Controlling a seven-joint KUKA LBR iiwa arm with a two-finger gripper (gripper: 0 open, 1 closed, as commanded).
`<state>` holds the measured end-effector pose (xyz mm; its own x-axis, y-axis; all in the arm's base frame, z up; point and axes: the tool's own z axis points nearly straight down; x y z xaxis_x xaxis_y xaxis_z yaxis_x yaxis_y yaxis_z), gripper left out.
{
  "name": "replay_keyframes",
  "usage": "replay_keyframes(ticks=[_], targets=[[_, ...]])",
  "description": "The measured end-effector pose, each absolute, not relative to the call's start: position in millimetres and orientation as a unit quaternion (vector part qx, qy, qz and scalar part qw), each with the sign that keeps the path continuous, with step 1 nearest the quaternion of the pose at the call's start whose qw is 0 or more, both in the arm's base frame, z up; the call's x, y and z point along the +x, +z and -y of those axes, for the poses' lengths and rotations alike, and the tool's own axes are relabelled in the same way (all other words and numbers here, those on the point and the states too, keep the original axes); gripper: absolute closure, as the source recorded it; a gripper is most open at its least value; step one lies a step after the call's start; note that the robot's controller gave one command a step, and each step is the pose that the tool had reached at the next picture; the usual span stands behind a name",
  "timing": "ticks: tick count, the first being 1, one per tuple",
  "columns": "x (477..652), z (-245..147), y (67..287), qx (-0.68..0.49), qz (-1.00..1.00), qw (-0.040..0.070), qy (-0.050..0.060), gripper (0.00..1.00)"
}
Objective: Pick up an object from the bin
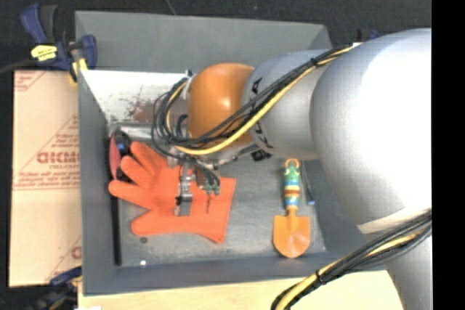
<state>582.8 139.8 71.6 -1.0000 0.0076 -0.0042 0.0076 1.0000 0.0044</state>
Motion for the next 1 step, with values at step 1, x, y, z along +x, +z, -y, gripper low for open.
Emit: replay_keyframes(ticks=[1], targets=[[586.0, -109.1, 74.5, -0.006, -1.000, 0.004, 0.001, 1.00]])
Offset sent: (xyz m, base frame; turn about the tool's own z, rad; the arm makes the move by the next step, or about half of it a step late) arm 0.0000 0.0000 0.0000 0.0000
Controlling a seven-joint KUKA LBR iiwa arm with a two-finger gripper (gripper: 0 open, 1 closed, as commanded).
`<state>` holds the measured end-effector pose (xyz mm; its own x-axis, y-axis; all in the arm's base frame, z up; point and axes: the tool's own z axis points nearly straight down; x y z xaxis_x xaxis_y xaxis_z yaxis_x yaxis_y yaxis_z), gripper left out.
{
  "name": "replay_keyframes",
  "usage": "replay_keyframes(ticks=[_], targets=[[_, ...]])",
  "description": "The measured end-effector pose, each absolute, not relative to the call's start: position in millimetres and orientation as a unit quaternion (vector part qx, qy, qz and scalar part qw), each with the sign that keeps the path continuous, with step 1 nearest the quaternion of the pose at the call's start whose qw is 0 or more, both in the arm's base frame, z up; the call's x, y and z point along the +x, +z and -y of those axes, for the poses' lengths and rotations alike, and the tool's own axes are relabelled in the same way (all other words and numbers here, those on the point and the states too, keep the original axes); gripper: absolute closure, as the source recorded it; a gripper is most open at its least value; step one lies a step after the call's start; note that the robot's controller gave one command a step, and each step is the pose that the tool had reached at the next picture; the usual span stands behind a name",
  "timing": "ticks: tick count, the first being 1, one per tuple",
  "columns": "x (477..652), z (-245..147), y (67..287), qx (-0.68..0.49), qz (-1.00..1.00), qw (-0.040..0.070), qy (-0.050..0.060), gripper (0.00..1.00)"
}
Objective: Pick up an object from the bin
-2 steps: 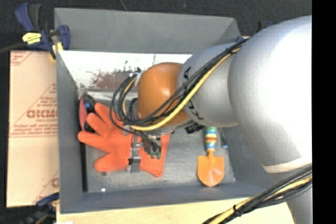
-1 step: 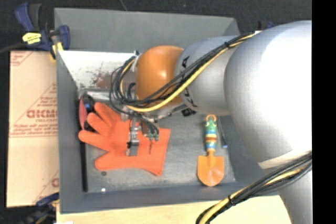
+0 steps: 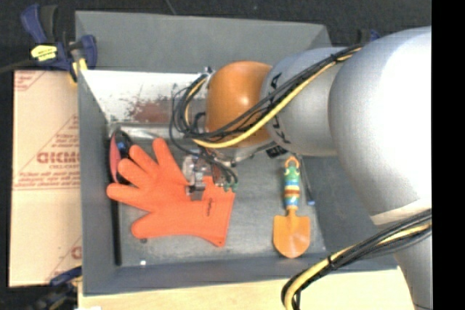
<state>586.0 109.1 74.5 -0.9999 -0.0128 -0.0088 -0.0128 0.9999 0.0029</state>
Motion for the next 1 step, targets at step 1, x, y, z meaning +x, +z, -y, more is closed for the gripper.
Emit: replay_keyframes(ticks=[1], targets=[[585.6, -109.0, 74.5, -0.006, -1.000, 0.004, 0.001, 1.00]])
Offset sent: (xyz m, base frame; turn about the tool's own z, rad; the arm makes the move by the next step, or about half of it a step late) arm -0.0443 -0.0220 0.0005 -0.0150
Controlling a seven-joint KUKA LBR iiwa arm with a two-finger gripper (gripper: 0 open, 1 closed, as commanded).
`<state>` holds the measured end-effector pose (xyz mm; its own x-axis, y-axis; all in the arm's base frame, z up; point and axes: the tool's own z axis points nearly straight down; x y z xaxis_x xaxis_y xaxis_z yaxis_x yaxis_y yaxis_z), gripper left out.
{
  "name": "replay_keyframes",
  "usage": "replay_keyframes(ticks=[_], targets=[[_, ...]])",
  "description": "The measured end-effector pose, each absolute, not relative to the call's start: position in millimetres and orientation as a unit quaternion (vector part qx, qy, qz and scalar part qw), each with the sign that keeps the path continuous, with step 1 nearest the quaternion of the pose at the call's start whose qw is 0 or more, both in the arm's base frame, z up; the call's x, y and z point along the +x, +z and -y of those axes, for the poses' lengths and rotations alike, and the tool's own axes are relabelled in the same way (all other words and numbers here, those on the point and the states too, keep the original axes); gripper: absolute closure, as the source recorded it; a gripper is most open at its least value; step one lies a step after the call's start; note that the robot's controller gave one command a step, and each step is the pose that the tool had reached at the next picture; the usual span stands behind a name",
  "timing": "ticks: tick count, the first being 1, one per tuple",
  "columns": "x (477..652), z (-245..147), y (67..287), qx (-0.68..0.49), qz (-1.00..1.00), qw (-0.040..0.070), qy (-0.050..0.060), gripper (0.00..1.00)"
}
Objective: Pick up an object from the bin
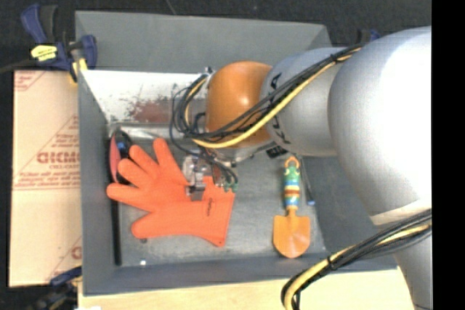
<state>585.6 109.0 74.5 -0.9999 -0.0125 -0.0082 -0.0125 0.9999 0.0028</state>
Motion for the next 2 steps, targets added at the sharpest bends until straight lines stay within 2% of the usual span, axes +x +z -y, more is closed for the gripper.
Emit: replay_keyframes(ticks=[1, 2], targets=[[544.5, -88.8, 77.2, -0.012, -1.000, 0.010, 0.004, 1.00], [544.4, -88.7, 77.2, -0.011, -1.000, 0.010, 0.004, 1.00]])
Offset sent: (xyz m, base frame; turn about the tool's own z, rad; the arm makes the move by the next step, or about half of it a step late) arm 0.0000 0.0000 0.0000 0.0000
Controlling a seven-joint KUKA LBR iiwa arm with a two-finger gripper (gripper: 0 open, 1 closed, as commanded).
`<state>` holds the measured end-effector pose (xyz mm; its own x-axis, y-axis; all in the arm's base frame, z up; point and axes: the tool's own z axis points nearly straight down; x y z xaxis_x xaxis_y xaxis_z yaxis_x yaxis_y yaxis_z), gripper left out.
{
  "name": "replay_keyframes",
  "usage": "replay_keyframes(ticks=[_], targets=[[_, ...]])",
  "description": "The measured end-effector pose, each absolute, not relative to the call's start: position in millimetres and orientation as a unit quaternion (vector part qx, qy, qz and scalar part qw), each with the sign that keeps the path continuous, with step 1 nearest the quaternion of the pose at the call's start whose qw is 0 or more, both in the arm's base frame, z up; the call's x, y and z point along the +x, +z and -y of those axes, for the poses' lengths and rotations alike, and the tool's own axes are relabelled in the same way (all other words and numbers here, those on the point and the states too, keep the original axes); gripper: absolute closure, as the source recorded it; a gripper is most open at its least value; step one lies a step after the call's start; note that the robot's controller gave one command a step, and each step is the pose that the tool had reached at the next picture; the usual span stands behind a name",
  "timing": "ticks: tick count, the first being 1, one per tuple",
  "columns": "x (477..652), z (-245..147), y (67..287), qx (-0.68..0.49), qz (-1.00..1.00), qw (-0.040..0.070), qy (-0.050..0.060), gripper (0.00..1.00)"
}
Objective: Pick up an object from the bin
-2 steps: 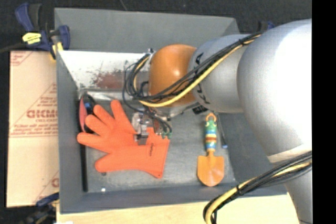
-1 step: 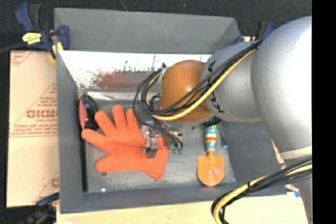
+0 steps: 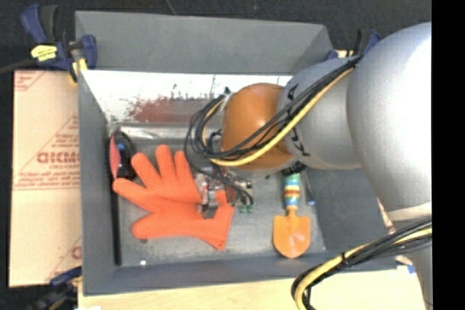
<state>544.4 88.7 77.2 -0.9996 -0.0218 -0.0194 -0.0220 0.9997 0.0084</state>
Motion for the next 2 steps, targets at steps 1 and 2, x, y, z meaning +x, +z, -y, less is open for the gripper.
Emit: replay_keyframes(ticks=[1, 2], targets=[[544.0, -87.8, 76.7, -0.011, -1.000, 0.009, 0.004, 0.00], [545.2, -86.6, 77.6, -0.009, -1.000, 0.010, 0.003, 1.00]])
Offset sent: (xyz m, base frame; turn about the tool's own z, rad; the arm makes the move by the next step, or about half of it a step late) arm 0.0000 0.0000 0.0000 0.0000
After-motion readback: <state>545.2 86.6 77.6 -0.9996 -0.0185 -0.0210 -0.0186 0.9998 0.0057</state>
